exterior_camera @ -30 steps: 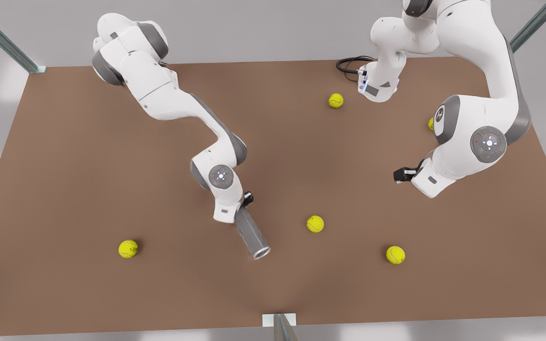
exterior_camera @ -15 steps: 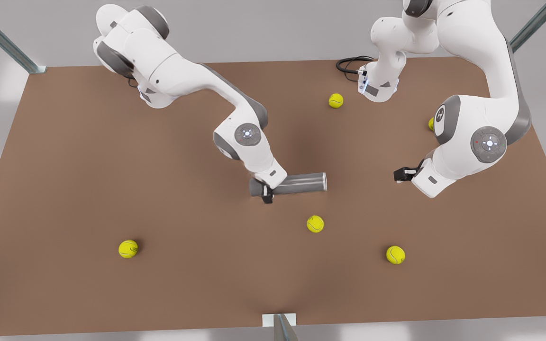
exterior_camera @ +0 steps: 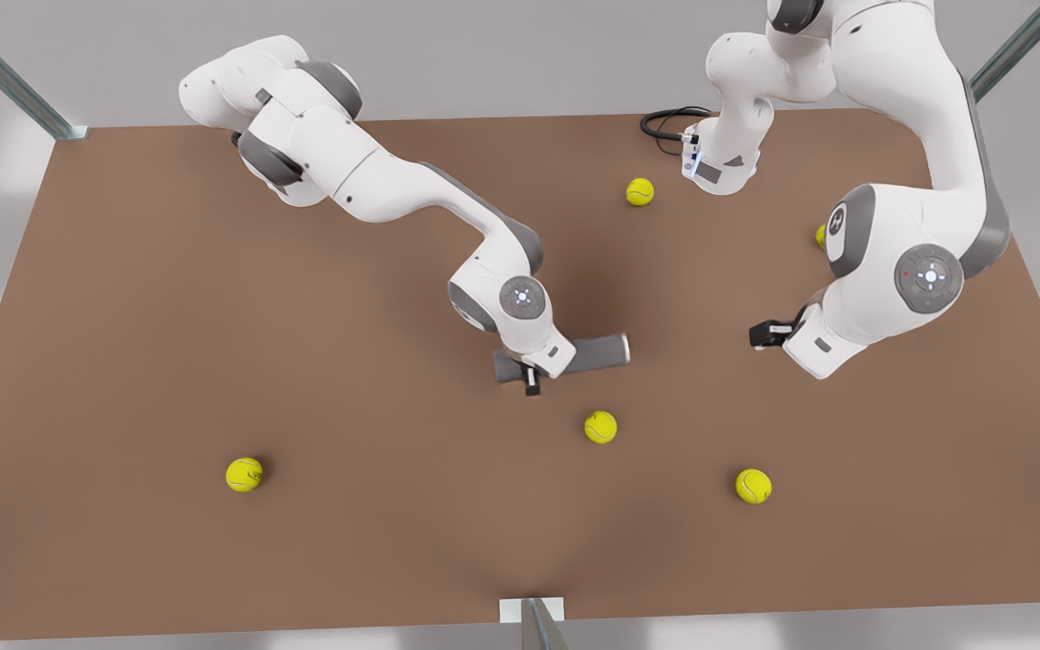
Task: Put the tennis tube upright
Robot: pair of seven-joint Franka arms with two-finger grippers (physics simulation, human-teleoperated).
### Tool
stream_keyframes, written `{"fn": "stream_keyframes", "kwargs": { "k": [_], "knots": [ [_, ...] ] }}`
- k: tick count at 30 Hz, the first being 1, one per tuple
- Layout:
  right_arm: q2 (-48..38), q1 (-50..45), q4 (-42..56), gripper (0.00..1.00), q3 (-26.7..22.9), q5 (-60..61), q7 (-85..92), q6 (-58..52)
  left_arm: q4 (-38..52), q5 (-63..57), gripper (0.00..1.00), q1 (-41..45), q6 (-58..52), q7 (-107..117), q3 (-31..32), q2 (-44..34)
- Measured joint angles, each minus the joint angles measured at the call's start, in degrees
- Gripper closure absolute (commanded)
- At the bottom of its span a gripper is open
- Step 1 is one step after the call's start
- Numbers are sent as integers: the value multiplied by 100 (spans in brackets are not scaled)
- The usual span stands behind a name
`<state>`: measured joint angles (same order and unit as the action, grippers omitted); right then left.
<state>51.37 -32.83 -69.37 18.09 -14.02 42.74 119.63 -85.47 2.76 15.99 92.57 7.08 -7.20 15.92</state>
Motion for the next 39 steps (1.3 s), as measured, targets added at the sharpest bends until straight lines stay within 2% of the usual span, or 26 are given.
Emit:
{"fn": "stream_keyframes", "kwargs": {
  "k": [1,4,5,11,14,16,18,20,22,24,27,29,30,35,39],
  "knots": [
    [7,-2,-32,36,0,-3,-121,-14,-2,13,0,0,10,5,0,14],
    [6,-4,-80,33,10,-24,-547,-45,-164,61,0,0,77,30,17,12],
    [5,-4,-84,0,14,-24,-708,-55,-219,74,0,0,118,39,25,16],
    [-37,-84,-92,0,14,-132,-1542,-66,-536,640,0,6,521,126,58,100],
    [-187,221,-26,0,19,-386,-1835,-15,-471,2270,0,7,872,156,60,535],
    [-324,1205,103,0,109,-146,-1829,-79,-212,3307,0,9,1058,136,72,1102],
    [-555,2764,191,0,211,256,-1580,-360,-21,3969,0,-51,1162,17,72,1606],
    [-1303,3788,190,0,200,553,-1546,-910,120,4392,0,-151,1231,-166,76,2031],
    [-2330,4222,-113,0,90,755,-1820,-1475,273,4722,0,-281,1281,-371,85,2379],
    [-3202,4311,-511,0,66,785,-2164,-1899,317,5053,0,-342,1285,-575,98,2570],
    [-3687,4413,-1005,0,22,794,-2597,-2349,324,5515,0,-418,1194,-915,102,2819],
    [-4281,3341,-1843,0,-1381,986,-2844,-2321,284,5711,0,-427,1072,-1124,103,2779],
    [-4408,3246,-2028,0,-1583,1076,-2950,-2301,216,5784,0,-414,1014,-1217,127,2687],
    [-4286,3832,-1976,0,-1314,1283,-3409,-2217,-636,6068,0,-143,1010,-1617,190,2024],
    [-4175,3815,-1902,0,-1315,1347,-3703,-2178,-756,6215,0,-9,1197,-1940,244,2148]
  ]
}}
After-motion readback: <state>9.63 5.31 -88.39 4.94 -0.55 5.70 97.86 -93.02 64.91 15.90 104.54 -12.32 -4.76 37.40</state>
